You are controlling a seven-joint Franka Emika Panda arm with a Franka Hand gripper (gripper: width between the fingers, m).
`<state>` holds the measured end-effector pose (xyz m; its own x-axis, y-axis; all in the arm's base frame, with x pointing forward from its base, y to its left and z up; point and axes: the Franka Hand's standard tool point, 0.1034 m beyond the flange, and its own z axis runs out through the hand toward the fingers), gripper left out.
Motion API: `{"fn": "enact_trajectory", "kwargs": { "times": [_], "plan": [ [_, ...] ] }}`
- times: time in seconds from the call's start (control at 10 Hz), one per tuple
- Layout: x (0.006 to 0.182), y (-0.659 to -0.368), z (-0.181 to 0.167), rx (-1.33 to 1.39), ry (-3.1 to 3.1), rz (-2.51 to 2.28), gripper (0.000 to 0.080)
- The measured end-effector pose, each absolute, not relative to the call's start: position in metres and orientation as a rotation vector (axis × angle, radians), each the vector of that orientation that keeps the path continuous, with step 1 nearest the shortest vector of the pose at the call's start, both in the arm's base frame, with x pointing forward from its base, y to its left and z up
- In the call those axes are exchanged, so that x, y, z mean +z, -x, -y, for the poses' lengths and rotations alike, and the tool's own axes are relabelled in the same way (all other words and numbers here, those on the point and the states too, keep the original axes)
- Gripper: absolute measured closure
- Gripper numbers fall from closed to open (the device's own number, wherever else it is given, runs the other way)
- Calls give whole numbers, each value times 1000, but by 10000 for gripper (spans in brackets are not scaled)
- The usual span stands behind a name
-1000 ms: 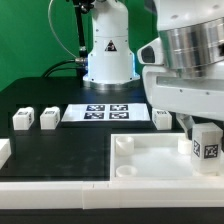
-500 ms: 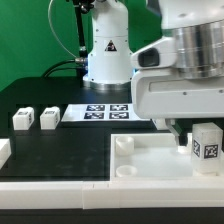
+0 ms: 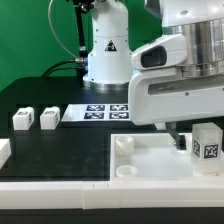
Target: Assemble one leg
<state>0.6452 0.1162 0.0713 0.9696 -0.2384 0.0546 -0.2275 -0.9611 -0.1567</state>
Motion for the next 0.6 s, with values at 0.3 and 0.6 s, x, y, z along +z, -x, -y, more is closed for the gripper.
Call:
{"fn": "enact_trajectory", "kwargs": {
  "times": [0.3,0.6],
  "plan": [
    [70,-645,-112,-74,2880,-775,496],
    [68,-643,-105,-7,2528,-1495,496]
  ]
}}
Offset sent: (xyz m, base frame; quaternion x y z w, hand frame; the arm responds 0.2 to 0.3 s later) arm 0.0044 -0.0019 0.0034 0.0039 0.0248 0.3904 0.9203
